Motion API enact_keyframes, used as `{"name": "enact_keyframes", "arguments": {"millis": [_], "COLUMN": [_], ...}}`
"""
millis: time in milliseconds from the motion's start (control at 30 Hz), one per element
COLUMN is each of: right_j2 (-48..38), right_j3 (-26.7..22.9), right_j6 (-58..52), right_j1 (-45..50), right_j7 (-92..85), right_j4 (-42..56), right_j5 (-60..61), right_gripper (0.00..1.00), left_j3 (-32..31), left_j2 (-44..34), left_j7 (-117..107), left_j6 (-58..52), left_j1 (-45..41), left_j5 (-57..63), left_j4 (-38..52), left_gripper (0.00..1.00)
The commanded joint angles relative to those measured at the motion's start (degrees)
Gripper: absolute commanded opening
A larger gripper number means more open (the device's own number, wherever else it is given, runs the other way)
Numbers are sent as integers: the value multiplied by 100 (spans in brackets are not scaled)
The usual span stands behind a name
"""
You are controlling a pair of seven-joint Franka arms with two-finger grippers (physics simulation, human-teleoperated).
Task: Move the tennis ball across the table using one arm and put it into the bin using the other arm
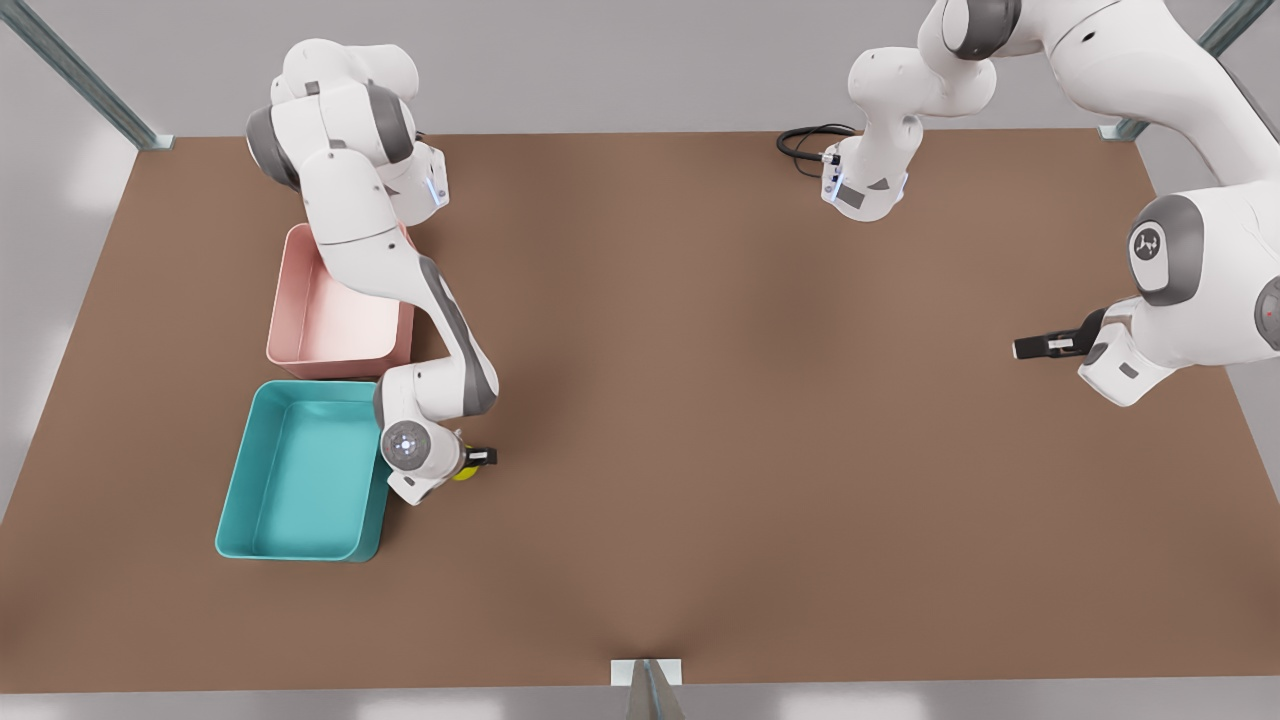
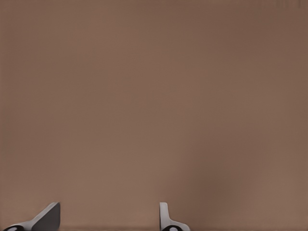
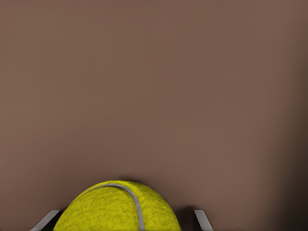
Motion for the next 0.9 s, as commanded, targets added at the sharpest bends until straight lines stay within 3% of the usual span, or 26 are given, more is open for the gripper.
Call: {"name": "enact_keyframes", "arguments": {"millis": [0,200,233,267,333,633,767,867], "right_j2": [-6,-41,-41,-41,-23,-559,-1376,-1342], "right_j3": [0,0,8,8,8,-27,-457,-914], "right_j6": [56,47,47,47,47,-181,-822,-1104], "right_j1": [0,9,0,0,-18,-97,-149,-553], "right_j7": [33,33,25,25,-19,-792,-2276,-3209], "right_j4": [-6,21,21,29,29,267,249,170], "right_j5": [10,10,10,10,10,-16,-639,-921], "right_gripper": [100,94,88,75,64,61,61,61], "left_j3": [2,2,2,11,2,2,2,2], "left_j2": [-4,4,4,-4,4,4,4,4], "left_j7": [-190,-190,-190,-190,-190,-190,-190,-190], "left_j6": [6,-3,6,6,6,-3,6,6], "left_j1": [0,0,0,0,0,-9,-9,-9], "left_j5": [9,9,9,9,9,9,9,9], "left_j4": [-2,6,-2,6,-2,7,7,7], "left_gripper": [100,100,100,100,100,100,100,100]}}
